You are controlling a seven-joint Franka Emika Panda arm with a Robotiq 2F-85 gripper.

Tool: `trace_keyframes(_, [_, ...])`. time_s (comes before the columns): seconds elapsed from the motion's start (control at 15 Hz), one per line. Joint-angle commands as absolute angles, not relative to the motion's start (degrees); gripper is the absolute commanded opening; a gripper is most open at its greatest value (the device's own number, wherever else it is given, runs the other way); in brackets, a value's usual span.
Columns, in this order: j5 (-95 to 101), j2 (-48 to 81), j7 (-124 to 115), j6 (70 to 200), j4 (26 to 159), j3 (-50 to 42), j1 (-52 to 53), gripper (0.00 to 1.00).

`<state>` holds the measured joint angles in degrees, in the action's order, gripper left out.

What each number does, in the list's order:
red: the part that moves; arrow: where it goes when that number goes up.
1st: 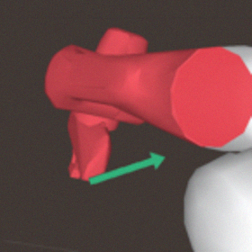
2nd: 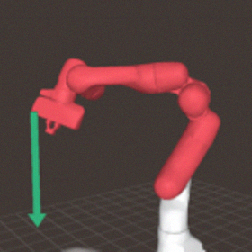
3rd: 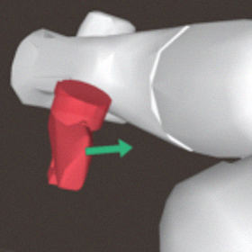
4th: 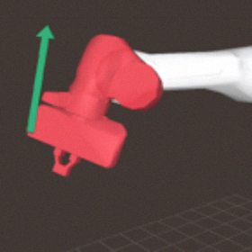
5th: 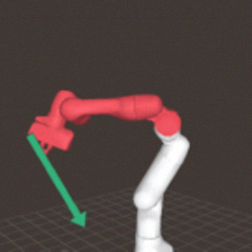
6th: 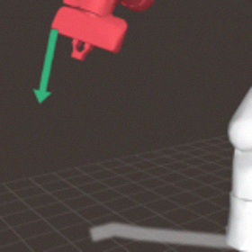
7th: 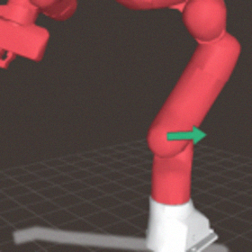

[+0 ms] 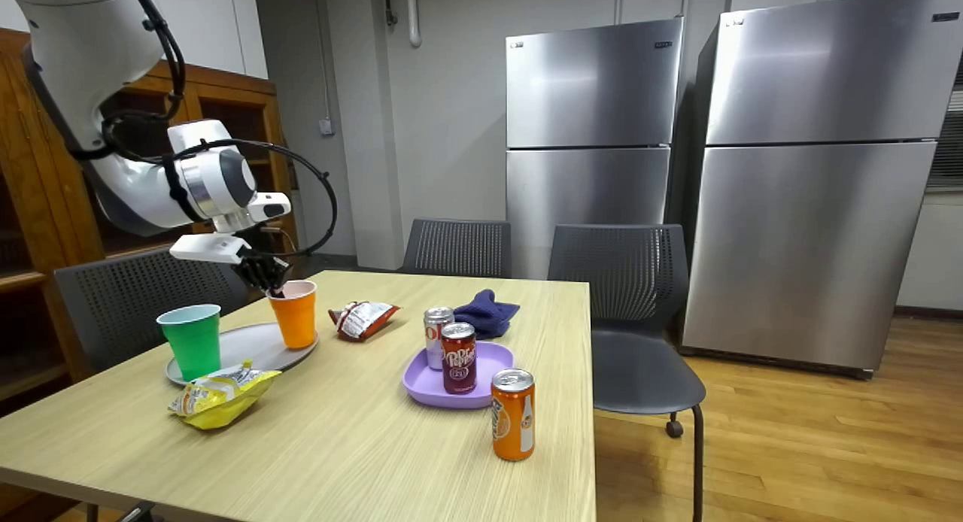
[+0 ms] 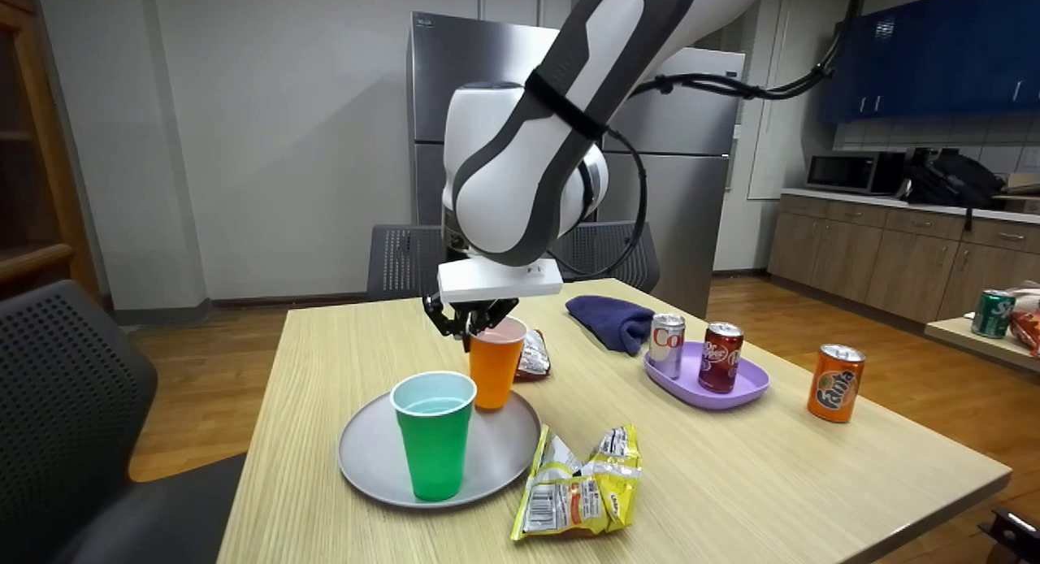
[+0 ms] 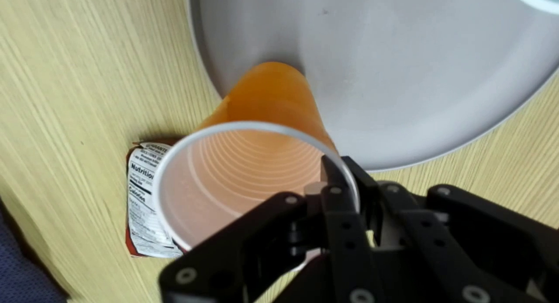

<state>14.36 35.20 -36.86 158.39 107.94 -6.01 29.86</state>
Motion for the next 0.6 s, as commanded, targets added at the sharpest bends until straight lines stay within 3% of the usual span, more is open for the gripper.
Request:
trace_keyframes(0.0, [12.95, 32.55, -34.41, 157.93, 110.98, -4.19, 28.68, 0.01])
trace_keyframes(0.2, [12.99, 32.20, -34.46, 157.67, 111.58, -3.92, 28.87, 0.01])
trace_keyframes(0.27, [12.96, 32.06, -34.37, 157.34, 111.71, -3.78, 28.84, 0.20])
trace_keyframes(0.33, [12.93, 31.79, -34.11, 157.26, 111.94, -3.58, 28.70, 0.32])
trace_keyframes(0.53, [13.03, 30.35, -33.45, 157.30, 113.00, -3.42, 28.53, 0.51])
